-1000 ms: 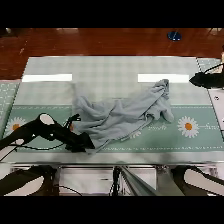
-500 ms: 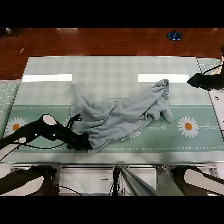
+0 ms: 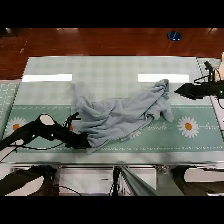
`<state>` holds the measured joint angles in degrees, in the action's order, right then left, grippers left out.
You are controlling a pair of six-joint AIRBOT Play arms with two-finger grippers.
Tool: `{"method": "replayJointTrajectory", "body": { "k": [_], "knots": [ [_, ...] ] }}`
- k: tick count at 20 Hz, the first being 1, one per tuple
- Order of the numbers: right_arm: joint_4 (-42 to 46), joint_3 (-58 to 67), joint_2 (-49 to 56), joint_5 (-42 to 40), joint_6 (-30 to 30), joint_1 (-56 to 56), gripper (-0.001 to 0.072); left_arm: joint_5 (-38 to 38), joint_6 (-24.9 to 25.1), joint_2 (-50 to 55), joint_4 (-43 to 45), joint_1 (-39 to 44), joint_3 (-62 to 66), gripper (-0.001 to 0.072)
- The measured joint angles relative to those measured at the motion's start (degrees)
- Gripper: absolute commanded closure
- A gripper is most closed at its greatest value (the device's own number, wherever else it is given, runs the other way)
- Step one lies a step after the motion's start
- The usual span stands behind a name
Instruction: Fold the shirts.
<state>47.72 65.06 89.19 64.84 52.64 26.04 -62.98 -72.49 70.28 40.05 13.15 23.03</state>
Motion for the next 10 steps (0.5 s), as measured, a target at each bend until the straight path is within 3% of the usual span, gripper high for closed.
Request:
{"method": "replayJointTrajectory", "body": {
  "k": [7, 10],
  "knots": [
    [-5.68, 0.09, 8.11, 1.6, -4.24, -0.39, 0.0217, -0.9, 0.04, -0.15, -0.31, -0.02, 0.0, 0.0682],
    [-6.01, 0.28, 10.19, 1.29, -4.24, -2.73, 0.0387, -1.01, 0.04, -0.13, -0.42, 0.0, 0.0, 0.0682]
  ]
}}
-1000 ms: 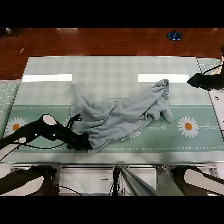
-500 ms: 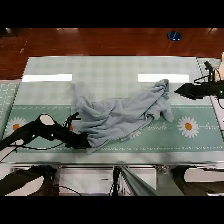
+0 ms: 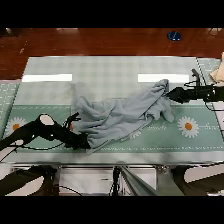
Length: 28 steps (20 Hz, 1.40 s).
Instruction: Fold the shirts.
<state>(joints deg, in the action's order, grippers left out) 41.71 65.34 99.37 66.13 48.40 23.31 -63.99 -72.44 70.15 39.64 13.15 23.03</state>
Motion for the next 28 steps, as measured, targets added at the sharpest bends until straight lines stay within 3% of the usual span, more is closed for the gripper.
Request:
{"method": "replayJointTrajectory", "body": {
  "k": [2, 3, 4, 9, 13, 20, 28],
  "knots": [
    [1.05, 0.42, 0.63, -1.77, 1.55, -1.62, 0.0514, -0.02, 0.0, 0.0, -0.04, 0.0, 0.02, 0.0682],
    [1.79, 0.68, 0.81, -2.67, 2.58, -2.25, 0.0667, -0.07, -0.02, 0.0, -0.07, 0.0, 0.04, 0.0682],
    [2.16, 0.96, 1.01, -3.28, 3.74, -2.67, 0.0686, -0.09, 0.0, 0.0, -0.04, 0.0, 0.13, 0.0682],
    [5.25, 4.24, -0.2, -2.89, 6.49, -3.3, 0.0689, -1.92, 0.26, -0.13, -0.04, 0.0, 4.15, 0.0683],
    [3.91, 8.02, -7.67, 0.02, 6.54, -3.37, 0.0689, -4.63, 0.92, -2.12, -0.07, -0.28, 13.07, 0.0684],
    [-1.27, 15.17, -27.91, -0.46, 7.32, -3.37, 0.069, -7.41, 1.31, -16.11, 0.15, -7.06, 39.08, 0.0684],
    [-3.04, 30.97, -47.91, -7.34, 15.8, -3.37, 0.069, -3.48, 1.36, -32.22, 9.25, -20.39, 69.55, 0.0684]
  ]
}}
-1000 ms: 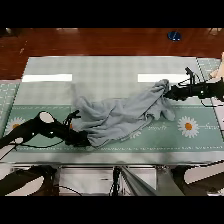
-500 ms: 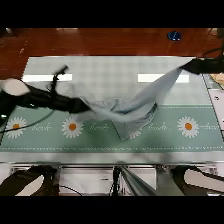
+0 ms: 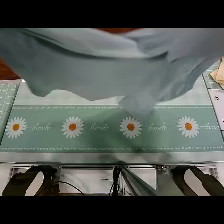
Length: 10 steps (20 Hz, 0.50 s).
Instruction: Fold the shirts.
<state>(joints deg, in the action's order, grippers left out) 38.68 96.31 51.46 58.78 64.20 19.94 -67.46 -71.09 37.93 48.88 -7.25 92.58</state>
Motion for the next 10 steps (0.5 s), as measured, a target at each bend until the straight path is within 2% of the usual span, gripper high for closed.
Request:
{"method": "replayJointTrajectory", "body": {
  "k": [5, 10],
  "knots": [
    [4.92, 10.99, -6.71, -1.44, 8.37, 0.0, 0.069, 1.03, -1.29, -6.47, 2.97, -2.36, 6.99, 0.0684],
    [13.84, 18.34, -10.23, 2.82, 15.89, 0.0, 0.069, 1.14, -7.85, -11.98, 3.69, -2.82, 8.48, 0.0684]
  ]
}}
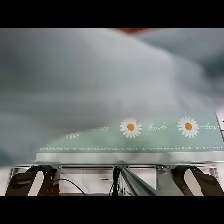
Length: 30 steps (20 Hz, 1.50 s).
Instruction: Fold the shirts.
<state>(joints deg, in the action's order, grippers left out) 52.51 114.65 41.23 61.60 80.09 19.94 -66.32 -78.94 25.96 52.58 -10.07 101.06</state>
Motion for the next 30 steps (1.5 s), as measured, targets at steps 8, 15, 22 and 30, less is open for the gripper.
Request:
{"method": "replayJointTrajectory", "body": {
  "k": [8, 15, 22, 30],
  "knots": [
    [8.15, 0.57, 8.41, 23.58, 3.1, -0.22, 0.069, -14.56, -7.26, 1.33, 2.25, -0.11, -8.72, 0.0684],
    [18.08, -4.96, 31.76, 22.23, 1.75, -14.82, 0.069, -3.06, 1.86, 10.86, -1.11, -0.11, -40.46, 0.0684],
    [28.98, -5.7, 52.78, 2.69, 0.31, -23.56, 0.069, 15.3, 16.17, 31.69, -5.03, -0.13, -49.2, 0.0683],
    [27.54, -5.75, 64.89, -9.42, 0.24, -24.57, 0.0689, 34.16, 19.34, 47.71, -9.11, 0.96, -50.14, 0.0682]
  ]
}}
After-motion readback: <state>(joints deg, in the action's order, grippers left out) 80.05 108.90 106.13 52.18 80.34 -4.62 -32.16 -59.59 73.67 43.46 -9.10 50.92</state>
